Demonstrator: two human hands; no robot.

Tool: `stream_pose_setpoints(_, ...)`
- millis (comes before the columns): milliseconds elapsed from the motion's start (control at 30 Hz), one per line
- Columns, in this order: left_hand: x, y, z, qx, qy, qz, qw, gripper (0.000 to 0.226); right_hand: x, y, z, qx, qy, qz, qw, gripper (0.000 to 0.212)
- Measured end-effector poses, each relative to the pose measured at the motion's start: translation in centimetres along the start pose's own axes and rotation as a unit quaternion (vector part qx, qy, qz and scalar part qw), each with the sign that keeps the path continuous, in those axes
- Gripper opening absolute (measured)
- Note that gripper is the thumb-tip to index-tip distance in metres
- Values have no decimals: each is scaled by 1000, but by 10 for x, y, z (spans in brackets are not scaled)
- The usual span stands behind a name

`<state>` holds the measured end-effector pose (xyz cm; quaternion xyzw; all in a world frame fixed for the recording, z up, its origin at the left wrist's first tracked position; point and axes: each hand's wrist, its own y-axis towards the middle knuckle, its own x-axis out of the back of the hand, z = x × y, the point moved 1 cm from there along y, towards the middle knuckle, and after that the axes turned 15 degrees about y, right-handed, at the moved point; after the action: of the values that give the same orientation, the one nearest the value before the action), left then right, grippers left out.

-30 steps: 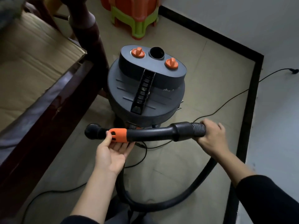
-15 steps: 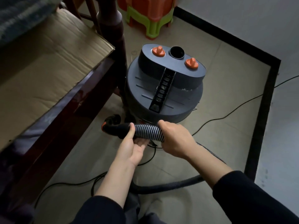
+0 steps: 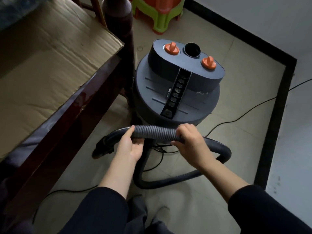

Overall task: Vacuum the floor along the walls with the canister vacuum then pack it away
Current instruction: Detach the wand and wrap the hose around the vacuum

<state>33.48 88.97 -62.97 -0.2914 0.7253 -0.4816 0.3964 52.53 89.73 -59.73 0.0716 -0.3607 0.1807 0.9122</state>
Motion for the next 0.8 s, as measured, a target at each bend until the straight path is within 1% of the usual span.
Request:
stream_pose_setpoints(33,0,4,-2,-14,10,-9,1000,27,-7,1,3,30,-25,1,999,33)
stream_pose_setpoints(67,-1,6,-5,-28,14,-17,999,35,-13,2,4,41,-46,-7,998,31)
stream_pose_setpoints(133,-6,13,-16,-38,15,-33,999,50,-19,6,5,33,-81,-45,995,29)
stream_pose_setpoints(200,-8,25,-29,-37,17,-72,997,59,-22,6,3,32,-104,-64,992,26)
stream_pose_setpoints(267,-9,37,-38,-38,27,-110,993,64,-24,4,2,35,-102,-57,992,29)
stream_pose_setpoints(333,-10,41,-36,-59,45,-130,989,61,-24,3,2,27,-86,-47,995,38)
stream_pose_setpoints(400,-11,39,-23,-82,117,-121,982,59,-25,3,1,22,-70,-48,996,41)
stream_pose_setpoints(433,-11,38,-15,-91,167,-109,976,63,-25,3,0,21,-62,-48,997,41)
stream_pose_setpoints(467,-11,37,-7,-99,213,-91,968,72,-25,3,-1,17,-54,-48,997,40)
stream_pose_setpoints(533,-11,29,6,-116,287,-61,949,97,-25,2,-3,12,-37,-48,998,38)
stream_pose_setpoints(600,-12,21,19,-129,357,-60,923,116,-21,1,-2,14,-23,-47,999,37)
stream_pose_setpoints(633,-14,16,25,-136,387,-64,910,120,-17,0,-2,18,-17,-45,999,37)
stream_pose_setpoints(667,-16,10,30,-142,413,-71,897,120,-14,0,-1,23,-14,-38,999,37)
stream_pose_setpoints(700,-20,3,34,-157,433,-81,884,116,-10,-1,0,24,-13,-33,999,36)
stream_pose_setpoints(733,-24,-4,41,-185,456,-100,865,107,-3,-3,-1,18,-8,-31,999,36)
stream_pose_setpoints(800,-31,-17,53,-260,496,-173,811,83,14,-11,-7,-13,7,-32,999,37)
